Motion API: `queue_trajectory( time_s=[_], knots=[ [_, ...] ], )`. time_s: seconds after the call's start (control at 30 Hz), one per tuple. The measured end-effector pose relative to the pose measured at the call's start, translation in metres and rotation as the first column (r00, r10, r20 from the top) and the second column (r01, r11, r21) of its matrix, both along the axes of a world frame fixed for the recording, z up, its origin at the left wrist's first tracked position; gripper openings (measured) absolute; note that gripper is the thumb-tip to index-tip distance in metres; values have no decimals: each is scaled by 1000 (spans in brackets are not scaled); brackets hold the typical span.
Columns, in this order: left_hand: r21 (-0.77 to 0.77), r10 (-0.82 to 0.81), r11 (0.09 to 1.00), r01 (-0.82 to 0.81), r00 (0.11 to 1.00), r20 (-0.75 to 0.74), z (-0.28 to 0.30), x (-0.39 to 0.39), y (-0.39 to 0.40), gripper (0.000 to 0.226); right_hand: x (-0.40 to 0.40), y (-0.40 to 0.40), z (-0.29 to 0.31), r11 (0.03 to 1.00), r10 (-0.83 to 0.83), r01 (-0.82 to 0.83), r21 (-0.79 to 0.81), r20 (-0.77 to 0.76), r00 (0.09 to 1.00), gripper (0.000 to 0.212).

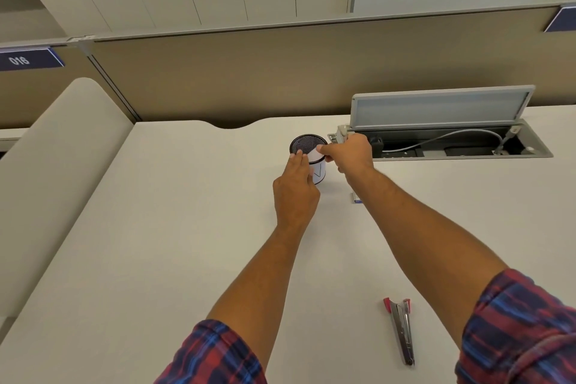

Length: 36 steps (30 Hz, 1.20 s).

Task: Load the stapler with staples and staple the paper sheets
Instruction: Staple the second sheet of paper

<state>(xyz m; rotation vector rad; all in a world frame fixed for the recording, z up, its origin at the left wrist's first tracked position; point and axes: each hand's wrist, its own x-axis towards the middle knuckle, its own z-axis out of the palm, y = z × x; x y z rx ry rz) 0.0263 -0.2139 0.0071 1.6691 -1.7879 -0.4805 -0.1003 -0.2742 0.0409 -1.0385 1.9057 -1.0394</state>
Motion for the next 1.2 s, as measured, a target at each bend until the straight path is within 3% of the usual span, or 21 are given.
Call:
queue_trajectory(
  time_s=[0.17, 0.3, 0.4, 0.47, 0.6, 0.67, 0.87, 1.2],
  knots=[
    [-79, 10, 997, -7, 1000, 30, -1, -1, 2, 48, 2, 15, 3, 999, -2, 3, -45, 23, 1000, 41],
    [-193, 24, 980, -53, 989, -149, 8, -9, 17, 40, 3, 45, 10, 994, -5, 13, -112, 67, 998, 57],
    [-199, 5, 978, -69, 953, -304, 15, -22, 36, 34, 5, 76, 11, 999, -30, 34, -25, 126, 992, 80],
    [-152, 10, 986, -72, 926, -376, 14, -30, 54, 31, 6, 100, 5, 998, -54, 50, 28, 188, 981, 74],
    [-29, 15, 999, -31, 897, -442, 4, -40, 96, 24, 7, 151, -13, 1000, 0, 2, -4, 258, 966, 40],
    [66, 55, 997, -27, 878, -475, -3, -41, 116, 22, 6, 175, -20, 1000, 14, -12, -11, 283, 959, 34],
    [261, 171, 964, -40, 849, -500, -21, -33, 163, 21, 2, 238, -37, 999, 32, -31, -14, 139, 990, 41],
    [396, 186, 918, 6, 876, -445, -40, -11, 227, 17, -14, 306, -51, 977, 181, -165, 137, -115, 977, 45]
  ],
)
